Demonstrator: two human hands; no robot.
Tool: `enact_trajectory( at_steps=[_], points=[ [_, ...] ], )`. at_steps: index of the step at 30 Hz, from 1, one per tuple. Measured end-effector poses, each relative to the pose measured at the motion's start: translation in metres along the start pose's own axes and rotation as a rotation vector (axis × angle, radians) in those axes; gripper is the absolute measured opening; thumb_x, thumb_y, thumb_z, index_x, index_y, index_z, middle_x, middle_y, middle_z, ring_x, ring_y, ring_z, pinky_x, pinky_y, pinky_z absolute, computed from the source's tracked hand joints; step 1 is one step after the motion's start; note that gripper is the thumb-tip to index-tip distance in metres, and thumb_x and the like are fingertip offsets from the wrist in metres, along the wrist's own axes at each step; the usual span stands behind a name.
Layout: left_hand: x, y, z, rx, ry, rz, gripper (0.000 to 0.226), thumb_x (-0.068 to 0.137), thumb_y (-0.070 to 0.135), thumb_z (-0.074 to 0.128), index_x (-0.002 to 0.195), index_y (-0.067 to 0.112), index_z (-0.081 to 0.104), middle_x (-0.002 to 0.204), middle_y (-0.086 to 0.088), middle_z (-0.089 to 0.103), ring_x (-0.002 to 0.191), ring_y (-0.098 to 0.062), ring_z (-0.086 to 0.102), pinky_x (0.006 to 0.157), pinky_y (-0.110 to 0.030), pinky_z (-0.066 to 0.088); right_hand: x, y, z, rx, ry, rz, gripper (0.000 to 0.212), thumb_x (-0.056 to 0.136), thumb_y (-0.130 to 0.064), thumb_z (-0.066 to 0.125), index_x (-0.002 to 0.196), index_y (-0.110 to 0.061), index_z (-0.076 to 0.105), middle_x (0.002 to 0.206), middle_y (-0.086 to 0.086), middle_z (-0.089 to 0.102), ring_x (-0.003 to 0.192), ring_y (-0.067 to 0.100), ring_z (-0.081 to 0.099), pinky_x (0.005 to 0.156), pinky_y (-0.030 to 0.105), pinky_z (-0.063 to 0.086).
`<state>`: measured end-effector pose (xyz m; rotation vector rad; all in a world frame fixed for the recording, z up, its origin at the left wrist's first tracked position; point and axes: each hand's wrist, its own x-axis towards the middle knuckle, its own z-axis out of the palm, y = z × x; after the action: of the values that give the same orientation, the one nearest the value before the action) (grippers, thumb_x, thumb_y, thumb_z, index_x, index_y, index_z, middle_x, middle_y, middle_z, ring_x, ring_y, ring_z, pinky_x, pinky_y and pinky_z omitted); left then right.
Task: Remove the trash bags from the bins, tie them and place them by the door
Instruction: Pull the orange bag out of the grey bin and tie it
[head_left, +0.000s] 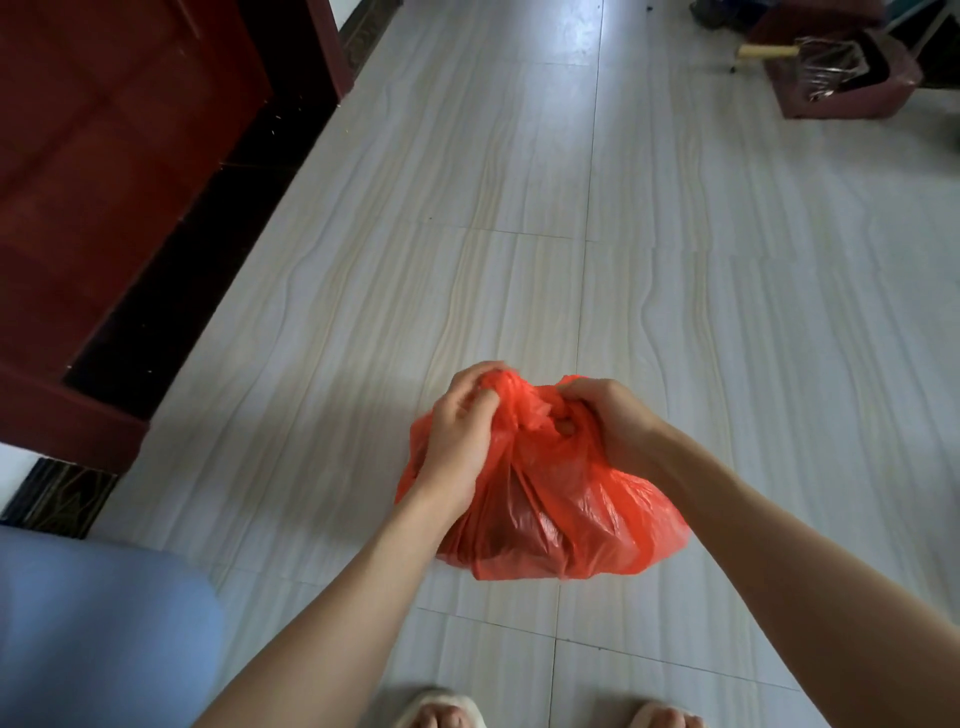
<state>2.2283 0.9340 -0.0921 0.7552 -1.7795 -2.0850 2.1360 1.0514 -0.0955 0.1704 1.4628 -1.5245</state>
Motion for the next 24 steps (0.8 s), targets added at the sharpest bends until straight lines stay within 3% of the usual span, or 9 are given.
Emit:
enact_trajectory(
  at_steps=[2,3,6,8,10,13,17,21,24],
  points=[
    [0.005,0.000,-0.001,-0.218,0.086,-0.210,0.022,0.085,0.006,0.053,0.078,0.018,0.071,0.082,-0.004,0.069,0.086,-0.022,0.063,0.087,-0.037,0.050,-0.001,-0.001,0.003,0.008,0.020,-0.005,0.030,0.085,-0.010,0.045,0.061,-0.006,0.064,0.044,0.004,0.051,0.041,0.013,0.047,0.047,0.023,0.041],
    [0.007,0.000,-0.002,-0.220,0.102,-0.255,0.021,0.083,0.009,0.054,0.074,0.018,0.071,0.078,-0.004,0.070,0.083,-0.023,0.064,0.085,-0.037,0.051,-0.002,-0.002,0.004,0.017,0.031,-0.007,0.024,0.084,-0.010,0.048,0.070,-0.004,0.065,0.045,0.004,0.054,0.042,0.013,0.051,0.048,0.023,0.044],
    [0.007,-0.002,-0.007,-0.192,0.114,-0.260,0.023,0.081,0.007,0.051,0.069,0.020,0.065,0.064,0.002,0.064,0.068,-0.018,0.060,0.072,-0.031,0.048,-0.003,-0.002,0.006,0.003,0.099,-0.039,0.013,0.085,-0.006,0.055,0.082,0.000,0.067,0.048,0.004,0.062,0.043,0.012,0.059,0.047,0.021,0.049],
    [0.007,-0.006,-0.011,-0.097,0.048,-0.240,0.027,0.085,0.005,0.045,0.079,0.025,0.063,0.064,0.005,0.060,0.065,-0.015,0.055,0.070,-0.031,0.045,-0.003,-0.003,0.007,-0.005,0.146,-0.050,0.012,0.084,-0.004,0.058,0.088,0.002,0.068,0.062,0.009,0.065,0.052,0.015,0.063,0.050,0.023,0.051],
    [0.005,-0.004,-0.017,0.213,-0.110,-0.093,0.038,0.085,0.000,0.042,0.089,0.032,0.061,0.074,0.006,0.057,0.071,-0.011,0.053,0.076,-0.028,0.043,-0.004,-0.003,0.006,-0.021,0.175,-0.046,0.017,0.085,-0.003,0.057,0.097,0.003,0.067,0.076,0.013,0.066,0.065,0.020,0.064,0.057,0.027,0.052],
    [0.002,0.000,-0.021,0.634,-0.360,0.185,0.052,0.078,-0.014,0.040,0.097,0.028,0.064,0.087,0.009,0.045,0.080,0.010,0.048,0.082,-0.004,0.033,-0.006,-0.004,0.003,-0.052,0.184,-0.042,0.021,0.088,-0.001,0.052,0.103,0.004,0.065,0.082,0.015,0.064,0.071,0.022,0.061,0.064,0.031,0.054],
    [0.004,-0.013,-0.028,0.849,-0.410,0.358,0.037,0.075,-0.008,0.053,0.091,0.018,0.073,0.082,0.014,0.032,0.076,0.005,0.043,0.080,0.001,0.030,-0.007,-0.007,-0.002,-0.015,0.205,0.007,0.023,0.085,-0.002,0.057,0.104,0.008,0.064,0.091,0.021,0.063,0.078,0.028,0.061,0.074,0.040,0.054],
    [0.006,-0.018,-0.031,0.787,-0.443,0.394,0.010,0.075,0.010,0.066,0.081,0.019,0.065,0.095,0.019,0.038,0.089,0.001,0.050,0.086,-0.003,0.033,-0.006,-0.007,-0.009,0.009,0.172,0.068,0.024,0.084,-0.005,0.060,0.104,0.008,0.065,0.101,0.022,0.065,0.083,0.029,0.064,0.073,0.038,0.057],
    [0.005,-0.007,-0.019,0.339,-0.277,0.129,0.009,0.070,0.029,0.067,0.076,0.025,0.061,0.099,0.012,0.056,0.093,-0.002,0.058,0.089,-0.012,0.042,-0.003,-0.003,-0.008,0.027,0.173,0.050,0.019,0.084,-0.005,0.060,0.098,0.007,0.066,0.091,0.020,0.067,0.076,0.025,0.066,0.065,0.033,0.057]
  ],
)
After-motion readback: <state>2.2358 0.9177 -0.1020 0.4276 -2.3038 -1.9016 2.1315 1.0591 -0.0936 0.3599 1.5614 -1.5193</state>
